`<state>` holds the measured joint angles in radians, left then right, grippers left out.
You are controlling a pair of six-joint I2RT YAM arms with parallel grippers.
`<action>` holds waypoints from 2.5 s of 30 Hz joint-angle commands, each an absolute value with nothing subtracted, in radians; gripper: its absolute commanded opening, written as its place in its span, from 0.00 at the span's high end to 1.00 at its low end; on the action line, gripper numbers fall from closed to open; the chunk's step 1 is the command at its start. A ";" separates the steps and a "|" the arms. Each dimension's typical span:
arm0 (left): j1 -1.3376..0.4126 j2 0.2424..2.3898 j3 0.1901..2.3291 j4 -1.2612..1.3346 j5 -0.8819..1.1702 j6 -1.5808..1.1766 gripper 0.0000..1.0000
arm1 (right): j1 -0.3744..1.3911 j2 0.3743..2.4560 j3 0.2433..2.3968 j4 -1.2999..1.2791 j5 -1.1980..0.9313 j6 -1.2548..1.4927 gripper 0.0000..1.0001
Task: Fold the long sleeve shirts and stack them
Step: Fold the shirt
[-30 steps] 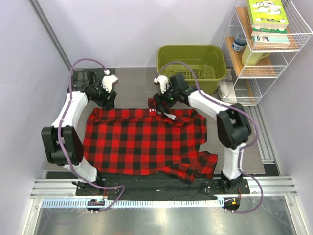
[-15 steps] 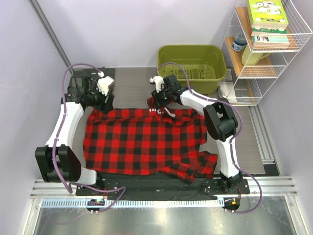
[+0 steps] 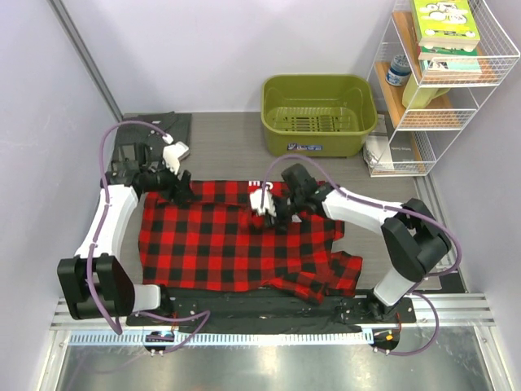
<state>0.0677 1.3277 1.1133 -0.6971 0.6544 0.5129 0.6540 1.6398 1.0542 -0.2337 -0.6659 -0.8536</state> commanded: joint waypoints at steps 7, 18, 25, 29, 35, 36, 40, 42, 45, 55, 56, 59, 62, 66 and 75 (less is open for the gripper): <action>0.029 1.258 0.973 -0.738 0.666 0.771 0.31 | 0.664 1.523 0.951 -0.287 -0.563 -0.941 0.18; -0.049 1.350 1.029 -0.566 0.586 0.475 0.32 | 0.568 1.664 1.181 -0.247 -0.571 -0.185 0.20; -0.015 1.224 1.045 -0.503 0.481 0.296 0.17 | 0.554 1.784 1.235 -0.206 -0.566 0.027 0.26; -0.014 1.171 1.043 -0.494 0.414 0.232 0.00 | 0.552 1.859 1.278 -0.183 -0.554 0.063 0.27; -0.012 1.115 1.043 -0.495 0.379 0.181 0.00 | 0.554 1.928 1.338 -0.158 -0.615 0.100 0.39; -0.012 1.102 1.040 -0.494 0.374 0.179 0.00 | 0.554 1.931 1.339 -0.155 -0.623 0.100 0.44; -0.012 1.086 1.038 -0.514 0.377 0.176 0.00 | 0.554 1.934 1.380 -0.186 -0.675 0.083 0.77; -0.011 1.088 1.051 -0.525 0.397 0.152 0.00 | 0.552 1.904 1.387 -0.207 -0.710 0.057 0.93; -0.011 1.101 1.091 -0.549 0.409 0.121 0.00 | 0.554 1.832 1.393 -0.233 -0.771 0.019 0.99; -0.055 1.060 1.086 -0.690 0.882 0.430 0.00 | 0.689 1.561 1.375 -0.420 -0.763 -0.331 0.99; -0.069 1.063 1.086 -0.707 0.909 0.455 0.00 | 0.724 1.542 1.371 -0.451 -0.752 -0.371 0.99; -0.121 1.071 1.097 -0.761 0.974 0.543 0.00 | 0.778 1.467 1.364 -0.530 -0.706 -0.498 0.99; -0.190 1.059 1.098 -0.791 0.991 0.612 0.00 | 0.836 1.415 1.362 -0.604 -0.654 -0.584 0.99; -0.290 0.999 1.060 -0.804 0.988 0.649 0.00 | 0.896 1.353 1.338 -0.626 -0.566 -0.615 0.99; -0.422 0.953 0.897 -0.379 0.835 0.165 0.01 | 0.933 1.258 1.218 -0.437 -0.336 -0.419 0.99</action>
<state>-0.4072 0.9478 0.9432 -0.6472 0.9176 0.4503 0.9150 1.3182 1.2556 -0.5594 -0.4889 -0.5171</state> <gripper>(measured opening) 0.990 0.020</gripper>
